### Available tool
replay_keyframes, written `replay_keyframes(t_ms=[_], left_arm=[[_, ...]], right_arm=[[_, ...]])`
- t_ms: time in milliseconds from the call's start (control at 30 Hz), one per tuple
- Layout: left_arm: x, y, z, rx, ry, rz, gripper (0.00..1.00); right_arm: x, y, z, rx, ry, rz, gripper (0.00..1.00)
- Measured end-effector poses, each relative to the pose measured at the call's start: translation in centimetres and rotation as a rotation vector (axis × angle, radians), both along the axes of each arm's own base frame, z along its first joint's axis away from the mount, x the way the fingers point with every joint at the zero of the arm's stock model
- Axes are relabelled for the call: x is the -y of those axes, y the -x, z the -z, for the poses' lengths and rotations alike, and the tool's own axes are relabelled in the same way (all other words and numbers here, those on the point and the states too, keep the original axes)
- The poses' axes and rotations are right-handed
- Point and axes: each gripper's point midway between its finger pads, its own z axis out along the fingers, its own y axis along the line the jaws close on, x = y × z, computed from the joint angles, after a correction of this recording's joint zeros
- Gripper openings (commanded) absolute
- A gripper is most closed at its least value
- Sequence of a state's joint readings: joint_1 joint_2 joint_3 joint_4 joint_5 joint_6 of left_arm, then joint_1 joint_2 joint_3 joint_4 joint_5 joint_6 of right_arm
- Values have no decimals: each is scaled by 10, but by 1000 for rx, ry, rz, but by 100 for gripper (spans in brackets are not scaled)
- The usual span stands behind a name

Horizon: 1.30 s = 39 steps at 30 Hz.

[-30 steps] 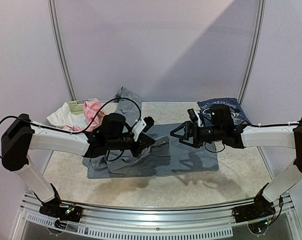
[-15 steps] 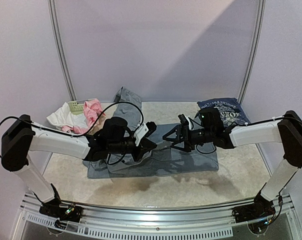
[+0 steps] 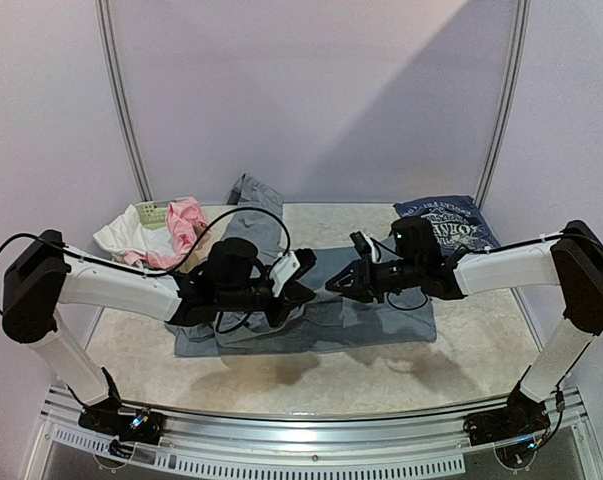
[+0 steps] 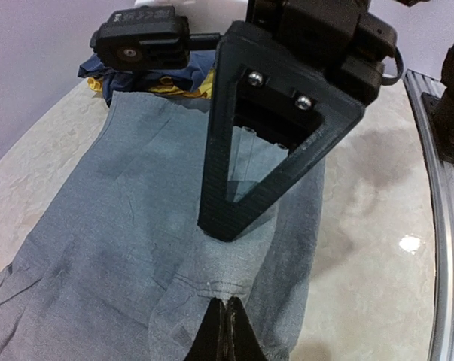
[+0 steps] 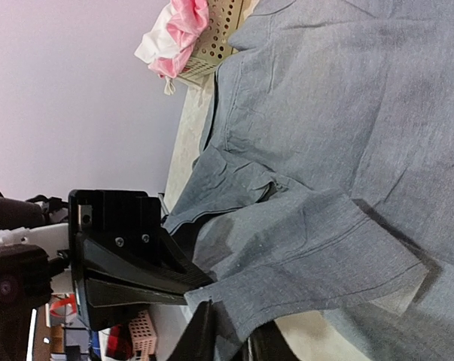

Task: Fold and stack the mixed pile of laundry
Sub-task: Smooth out the 1/3-folded shirt at the center of the board.

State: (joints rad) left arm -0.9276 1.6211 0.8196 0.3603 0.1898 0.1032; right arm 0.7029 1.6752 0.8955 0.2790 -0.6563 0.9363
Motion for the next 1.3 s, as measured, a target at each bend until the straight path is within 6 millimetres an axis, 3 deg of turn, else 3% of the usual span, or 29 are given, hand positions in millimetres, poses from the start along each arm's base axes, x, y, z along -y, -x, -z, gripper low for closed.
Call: replay_keyframes(t_ms=[100, 200, 533, 700, 767, 867, 1067, 1300], left_arm=[[2, 3, 2, -1, -4, 7, 0], [3, 4, 3, -1, -7, 9, 5], [0, 12, 2, -15, -25, 1, 46], [-19, 16, -17, 0, -7, -55, 66], [-28, 16, -23, 8, 2, -87, 82], [-41, 15, -28, 26, 1, -135, 96], [-69, 10, -22, 45, -29, -252, 99], [-93, 14, 1, 16, -72, -320, 97]], right_arm=[[-1, 1, 0, -4, 0, 0, 1], [-1, 1, 0, 0, 2, -2, 0], [-2, -4, -3, 37, 55, -12, 0], [-3, -13, -13, 110, 99, -19, 0], [-2, -15, -15, 141, 119, -24, 0], [1, -18, -15, 181, 162, -32, 0], [5, -27, -21, 264, 238, -46, 0], [16, -46, -31, 343, 273, -38, 0]])
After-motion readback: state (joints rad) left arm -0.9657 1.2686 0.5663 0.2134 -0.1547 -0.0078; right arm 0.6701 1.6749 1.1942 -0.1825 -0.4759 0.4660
